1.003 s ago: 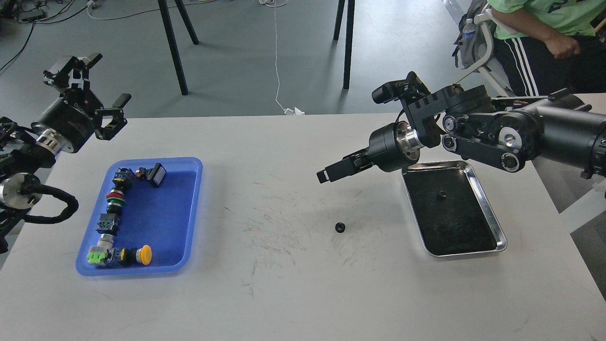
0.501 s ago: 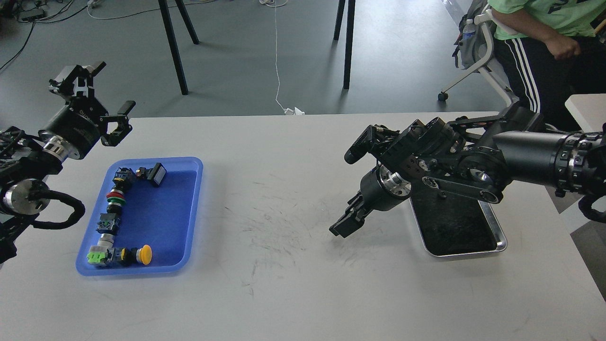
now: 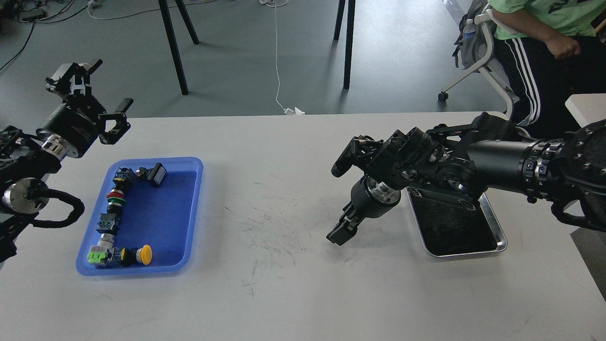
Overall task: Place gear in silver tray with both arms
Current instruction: 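Lower the right gripper down onto the black gear on the table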
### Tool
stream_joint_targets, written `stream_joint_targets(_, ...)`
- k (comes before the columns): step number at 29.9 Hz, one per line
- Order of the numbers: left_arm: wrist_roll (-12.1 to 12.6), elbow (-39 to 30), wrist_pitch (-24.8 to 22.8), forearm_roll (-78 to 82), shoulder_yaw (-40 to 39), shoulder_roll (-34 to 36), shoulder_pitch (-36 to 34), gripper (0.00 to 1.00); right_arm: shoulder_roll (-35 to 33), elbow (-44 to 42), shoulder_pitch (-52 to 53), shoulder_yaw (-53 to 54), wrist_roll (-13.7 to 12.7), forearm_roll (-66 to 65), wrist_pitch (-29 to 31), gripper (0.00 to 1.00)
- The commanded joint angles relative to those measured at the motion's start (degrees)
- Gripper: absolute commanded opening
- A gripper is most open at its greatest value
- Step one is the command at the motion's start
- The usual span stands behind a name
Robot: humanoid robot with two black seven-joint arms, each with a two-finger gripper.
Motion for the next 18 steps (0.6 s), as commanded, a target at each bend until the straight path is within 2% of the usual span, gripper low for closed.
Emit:
stream_joint_targets(1,0.00,0.00,0.00,0.09,-0.11,0.00,0.01,0.98,0.35,-0.29,0.07,-1.47,0.00,-0.38,0.01,0.85)
stream_joint_targets(7,0.00,0.00,0.00,0.00,-0.20,0.18,0.01,0.98,0.27,-0.29,-0.10,-1.91,0.00,-2.14,0.01,0.81)
stream_joint_targets(14,0.00,0.08,0.00,0.00,-0.37,0.18,0.01,0.98,1.93,-2.31,-0.45,-1.91,0.00,-2.49,0.01,0.72)
stream_joint_targets(18,0.00,0.26,0.00,0.00,-0.55,0.44,0.01,0.98,3.17,-3.46,-0.72,-1.91,0.00,-2.49,0.01,0.72)
